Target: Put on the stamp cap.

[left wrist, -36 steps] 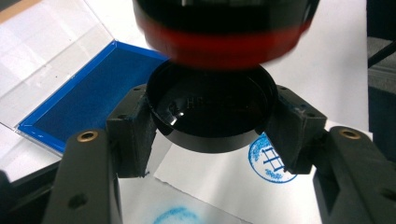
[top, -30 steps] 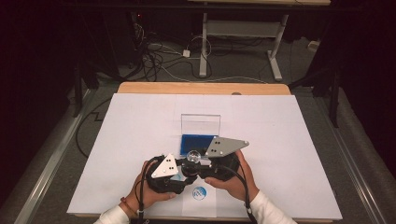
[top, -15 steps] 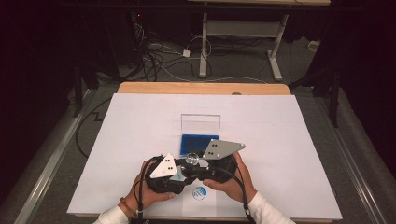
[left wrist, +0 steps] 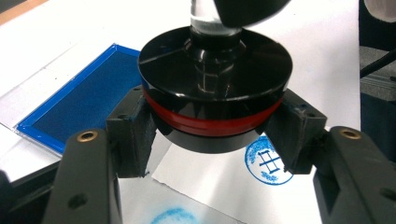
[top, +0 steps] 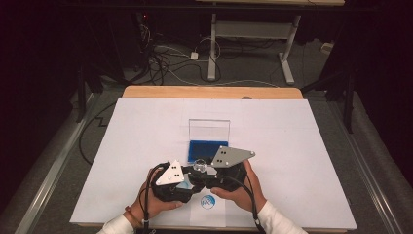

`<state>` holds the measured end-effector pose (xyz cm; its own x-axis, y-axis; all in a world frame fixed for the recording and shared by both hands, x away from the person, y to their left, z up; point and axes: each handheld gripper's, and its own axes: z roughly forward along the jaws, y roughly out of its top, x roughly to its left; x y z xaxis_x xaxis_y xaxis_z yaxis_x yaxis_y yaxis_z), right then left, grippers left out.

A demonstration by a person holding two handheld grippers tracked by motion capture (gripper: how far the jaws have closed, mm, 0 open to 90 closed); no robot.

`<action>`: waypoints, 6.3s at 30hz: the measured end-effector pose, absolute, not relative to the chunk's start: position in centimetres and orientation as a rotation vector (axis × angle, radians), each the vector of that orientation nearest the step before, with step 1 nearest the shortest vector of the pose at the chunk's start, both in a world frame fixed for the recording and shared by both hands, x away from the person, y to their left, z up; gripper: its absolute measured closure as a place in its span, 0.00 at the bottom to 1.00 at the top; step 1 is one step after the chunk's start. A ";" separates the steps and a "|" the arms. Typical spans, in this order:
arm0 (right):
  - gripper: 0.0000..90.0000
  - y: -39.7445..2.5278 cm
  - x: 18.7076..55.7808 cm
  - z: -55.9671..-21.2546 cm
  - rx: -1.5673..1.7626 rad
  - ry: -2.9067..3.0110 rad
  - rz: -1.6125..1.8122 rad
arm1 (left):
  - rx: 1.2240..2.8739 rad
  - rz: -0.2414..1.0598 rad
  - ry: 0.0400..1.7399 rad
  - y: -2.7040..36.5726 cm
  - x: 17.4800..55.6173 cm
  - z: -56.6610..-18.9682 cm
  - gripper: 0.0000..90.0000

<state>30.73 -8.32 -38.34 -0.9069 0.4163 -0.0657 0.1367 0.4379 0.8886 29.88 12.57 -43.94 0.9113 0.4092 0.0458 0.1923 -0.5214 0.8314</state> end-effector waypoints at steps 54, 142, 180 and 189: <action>0.63 -8.1 30.7 -39.9 0.461 2.494 1.351 | 2.250 0.382 0.416 12.0 29.3 -44.2 0.41; 0.63 -8.1 30.3 -40.1 0.477 2.503 1.274 | 2.230 0.293 0.452 12.0 30.2 -45.8 0.18; 0.63 -10.9 30.6 -38.1 0.515 2.438 1.285 | 2.147 0.411 0.504 17.0 30.4 -44.2 0.19; 0.63 -11.5 30.6 -37.9 0.523 2.431 1.275 | 2.154 0.464 0.527 18.2 30.2 -44.2 0.18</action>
